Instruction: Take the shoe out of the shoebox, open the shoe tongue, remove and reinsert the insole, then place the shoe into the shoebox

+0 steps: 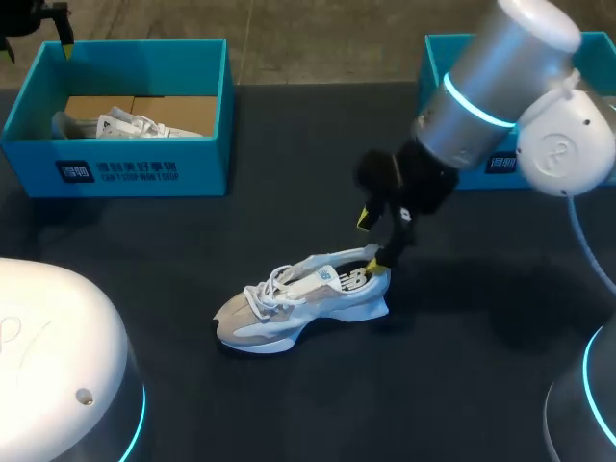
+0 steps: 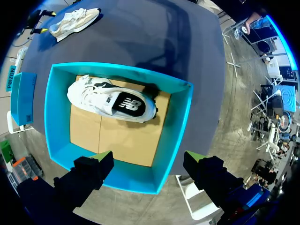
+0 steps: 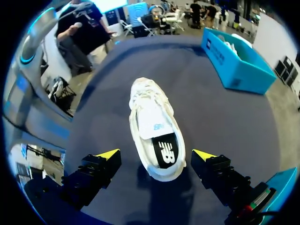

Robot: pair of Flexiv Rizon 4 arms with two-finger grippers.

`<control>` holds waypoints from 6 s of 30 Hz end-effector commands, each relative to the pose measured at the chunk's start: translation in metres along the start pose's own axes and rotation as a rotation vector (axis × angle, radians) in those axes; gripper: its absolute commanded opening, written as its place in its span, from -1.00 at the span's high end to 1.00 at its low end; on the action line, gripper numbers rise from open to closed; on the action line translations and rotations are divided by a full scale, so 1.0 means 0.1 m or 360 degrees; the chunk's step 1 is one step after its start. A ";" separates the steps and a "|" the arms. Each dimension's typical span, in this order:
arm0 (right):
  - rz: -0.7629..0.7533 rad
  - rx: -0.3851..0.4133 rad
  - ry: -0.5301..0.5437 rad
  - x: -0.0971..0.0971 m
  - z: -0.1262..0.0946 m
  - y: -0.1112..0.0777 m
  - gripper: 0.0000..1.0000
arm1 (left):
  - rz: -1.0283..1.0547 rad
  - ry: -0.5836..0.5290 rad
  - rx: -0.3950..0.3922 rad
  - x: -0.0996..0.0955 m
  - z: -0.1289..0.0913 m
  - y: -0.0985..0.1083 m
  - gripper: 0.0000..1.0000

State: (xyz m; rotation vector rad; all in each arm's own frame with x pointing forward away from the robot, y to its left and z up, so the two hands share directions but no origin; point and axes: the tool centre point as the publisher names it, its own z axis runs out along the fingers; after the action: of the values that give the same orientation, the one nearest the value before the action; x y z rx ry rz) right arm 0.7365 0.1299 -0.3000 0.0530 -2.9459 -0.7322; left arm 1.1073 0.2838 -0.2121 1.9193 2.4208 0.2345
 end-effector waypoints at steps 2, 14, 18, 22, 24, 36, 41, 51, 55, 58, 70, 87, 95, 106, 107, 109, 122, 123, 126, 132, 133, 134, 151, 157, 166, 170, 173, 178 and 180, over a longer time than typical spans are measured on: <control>-0.0078 -0.0277 0.0002 0.03 -0.04 -0.19 -1.00 | 0.0002 0.0002 0.0001 0.00 0.00 0.00 -1.00; -0.0339 -0.0479 -0.0211 -0.07 0.03 -0.58 -1.00 | 0.0002 0.0002 0.0001 0.00 0.00 0.00 -1.00; -0.0416 -0.0457 -0.0193 -0.13 0.15 -0.65 -1.00 | 0.0002 0.0002 0.0001 0.00 0.00 0.00 -1.00; -0.0415 -0.0519 -0.0204 -0.18 0.27 -0.75 -1.00 | 0.0002 0.0002 0.0001 0.00 0.00 0.00 -1.00; -0.0415 -0.0540 -0.0221 -0.21 0.32 -0.81 -1.00 | 0.0002 0.0002 0.0001 0.00 0.00 0.00 -1.00; -0.0202 -0.0674 -0.0331 -0.27 0.47 -1.10 -1.00 | 0.0002 0.0002 0.0001 0.00 0.00 0.00 -1.00; -0.0176 -0.0698 -0.0271 -0.22 0.49 -1.12 -1.00 | 0.0002 0.0002 0.0001 0.00 0.00 0.00 -1.00; -0.0163 -0.0688 -0.0260 -0.21 0.48 -1.11 -1.00 | 0.0002 0.0002 0.0001 0.00 0.00 0.00 -1.00; -0.0163 -0.0688 -0.0260 -0.21 0.48 -1.11 -1.00 | 0.0002 0.0002 0.0001 0.00 0.00 0.00 -1.00; -0.0163 -0.0688 -0.0260 -0.21 0.48 -1.11 -1.00 | 0.0002 0.0002 0.0001 0.00 0.00 0.00 -1.00; -0.0075 -0.0678 -0.0355 -0.18 0.55 -1.24 -1.00 | 0.0002 0.0002 0.0001 0.00 0.00 0.00 -1.00; -0.0066 -0.0722 -0.0405 -0.18 0.55 -1.24 -1.00 | 0.0002 0.0002 0.0001 0.00 0.00 0.00 -1.00; -0.0071 -0.0727 -0.0368 -0.23 0.60 -1.16 -1.00 | 0.0002 0.0002 0.0001 0.00 0.00 0.00 -1.00; -0.0155 -0.0752 -0.0225 -0.38 0.75 -0.88 -1.00 | 0.0002 0.0002 0.0001 0.00 0.00 0.00 -1.00; -0.0162 -0.0755 -0.0215 -0.39 0.77 -0.85 -1.00 | 0.0002 0.0002 0.0001 0.00 0.00 0.00 -1.00; -0.0173 -0.0754 -0.0187 -0.40 0.82 -0.81 -1.00 | 0.0002 0.0002 0.0001 0.00 0.00 0.00 -1.00; -0.0179 -0.0807 -0.0067 -0.29 1.02 -0.63 -1.00 | 0.0002 0.0002 0.0001 0.00 0.00 0.00 -1.00; -0.0189 -0.0804 -0.0048 -0.28 1.03 -0.61 -1.00 | 0.0002 0.0002 0.0001 0.00 0.00 0.00 -1.00; -0.0205 -0.0805 -0.0016 -0.27 1.06 -0.58 -1.00 | 0.0002 0.0002 0.0001 0.00 0.00 0.00 -1.00; -0.0237 -0.0816 0.0024 -0.27 1.10 -0.48 -1.00 | 0.0002 0.0002 0.0001 0.00 0.00 0.00 -1.00; -0.0243 -0.0821 0.0028 -0.28 1.11 -0.47 -1.00 | 0.0002 0.0002 0.0001 0.00 0.00 0.00 -1.00; -0.0248 -0.0826 0.0032 -0.28 1.12 -0.46 -1.00 | 0.0002 0.0002 0.0001 0.00 0.00 0.00 -1.00; -0.0258 -0.0786 0.0079 -0.27 1.19 -0.41 0.83 | 0.0002 0.0002 0.0001 0.00 0.00 0.00 -1.00; -0.0209 -0.0805 -0.0014 -0.21 1.11 -0.43 1.00 | 0.0002 0.0002 0.0001 0.00 0.00 0.00 -1.00; -0.0057 -0.0807 -0.0240 -0.12 1.00 -0.56 1.00 | 0.0002 0.0002 0.0001 0.00 0.00 0.00 -1.00; -0.0011 -0.0807 -0.0295 -0.10 0.98 -0.60 1.00 | 0.0002 0.0002 0.0001 0.00 0.00 0.00 -1.00; 0.0012 -0.0799 -0.0340 -0.08 0.97 -0.59 1.00 | 0.0002 0.0002 0.0001 0.00 0.00 0.00 -1.00; 0.0019 -0.0806 -0.0364 -0.17 0.93 -0.65 1.00 | 0.0002 0.0002 0.0001 0.00 0.00 0.00 -1.00; 0.0012 -0.0804 -0.0367 -0.21 0.91 -0.64 1.00 | 0.0002 0.0002 0.0001 0.00 0.00 0.00 -1.00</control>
State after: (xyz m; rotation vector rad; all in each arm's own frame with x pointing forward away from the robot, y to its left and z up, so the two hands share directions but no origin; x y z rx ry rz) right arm 0.7461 0.1149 -0.4133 -0.0838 -2.8484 -1.5458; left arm 1.1073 0.2838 -0.2121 1.9193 2.4207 0.2344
